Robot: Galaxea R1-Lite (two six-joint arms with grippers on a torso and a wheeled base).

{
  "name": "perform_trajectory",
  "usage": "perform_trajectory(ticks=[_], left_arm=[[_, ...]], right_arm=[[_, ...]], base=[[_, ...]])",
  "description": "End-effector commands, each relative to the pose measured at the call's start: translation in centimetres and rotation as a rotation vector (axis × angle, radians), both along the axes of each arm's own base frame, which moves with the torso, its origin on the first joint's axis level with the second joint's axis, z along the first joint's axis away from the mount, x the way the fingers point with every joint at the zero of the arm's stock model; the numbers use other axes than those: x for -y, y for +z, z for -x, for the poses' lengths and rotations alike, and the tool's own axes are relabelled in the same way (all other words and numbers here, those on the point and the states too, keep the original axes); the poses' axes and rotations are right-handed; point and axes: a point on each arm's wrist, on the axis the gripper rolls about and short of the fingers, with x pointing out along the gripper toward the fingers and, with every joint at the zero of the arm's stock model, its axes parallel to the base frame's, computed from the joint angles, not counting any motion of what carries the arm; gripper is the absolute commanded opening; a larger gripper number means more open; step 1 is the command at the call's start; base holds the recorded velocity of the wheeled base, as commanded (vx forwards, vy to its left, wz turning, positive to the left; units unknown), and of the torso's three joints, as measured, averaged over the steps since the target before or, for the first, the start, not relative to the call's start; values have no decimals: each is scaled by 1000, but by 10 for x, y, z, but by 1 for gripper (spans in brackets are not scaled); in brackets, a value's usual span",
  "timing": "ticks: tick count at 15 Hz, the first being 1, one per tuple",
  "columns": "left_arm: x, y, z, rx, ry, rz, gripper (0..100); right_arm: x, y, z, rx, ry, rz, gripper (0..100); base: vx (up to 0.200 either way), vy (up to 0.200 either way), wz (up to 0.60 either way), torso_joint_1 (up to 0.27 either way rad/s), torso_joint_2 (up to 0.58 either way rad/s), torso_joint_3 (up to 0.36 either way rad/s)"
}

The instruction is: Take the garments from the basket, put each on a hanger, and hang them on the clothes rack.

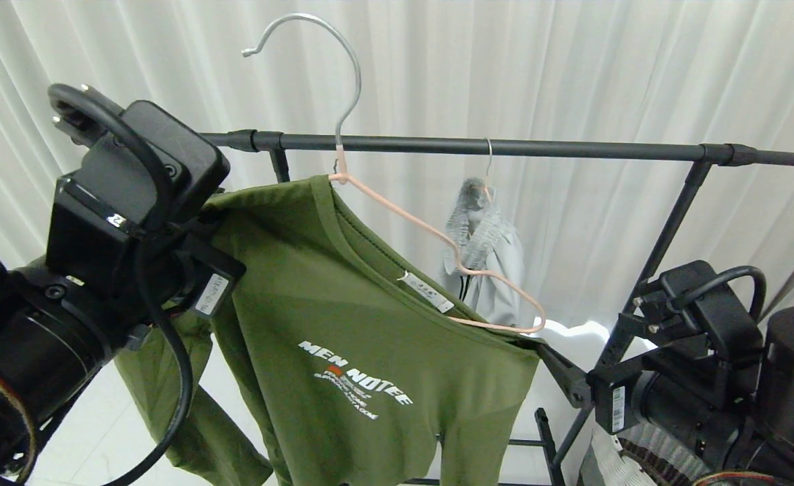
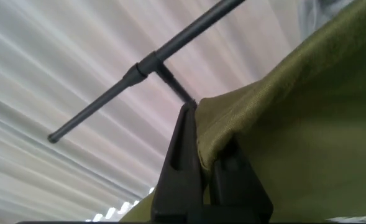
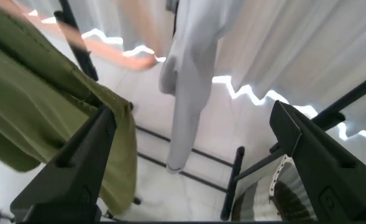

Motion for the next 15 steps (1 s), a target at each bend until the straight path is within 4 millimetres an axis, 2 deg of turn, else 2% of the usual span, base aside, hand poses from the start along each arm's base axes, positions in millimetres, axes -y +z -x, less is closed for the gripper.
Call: perform_trajectory(ticks=[1, 7, 10, 15], left_arm=[[-7, -4, 1, -4, 25, -5, 0], [-17, -23, 2, -15, 63, -44, 0], [-26, -25, 1, -16, 109, -69, 0], [-28, -23, 3, -9, 113, -57, 0]], right_arm=[[7, 7, 4, 22, -1, -18, 100], [12, 16, 7, 62, 8, -10, 100], [14, 21, 8, 81, 12, -5, 100], [13, 20, 15, 95, 50, 24, 100]], base=[[0, 0, 0, 0, 0, 0], [0, 0, 0, 0, 0, 0], [0, 0, 0, 0, 0, 0], [0, 0, 0, 0, 0, 0]])
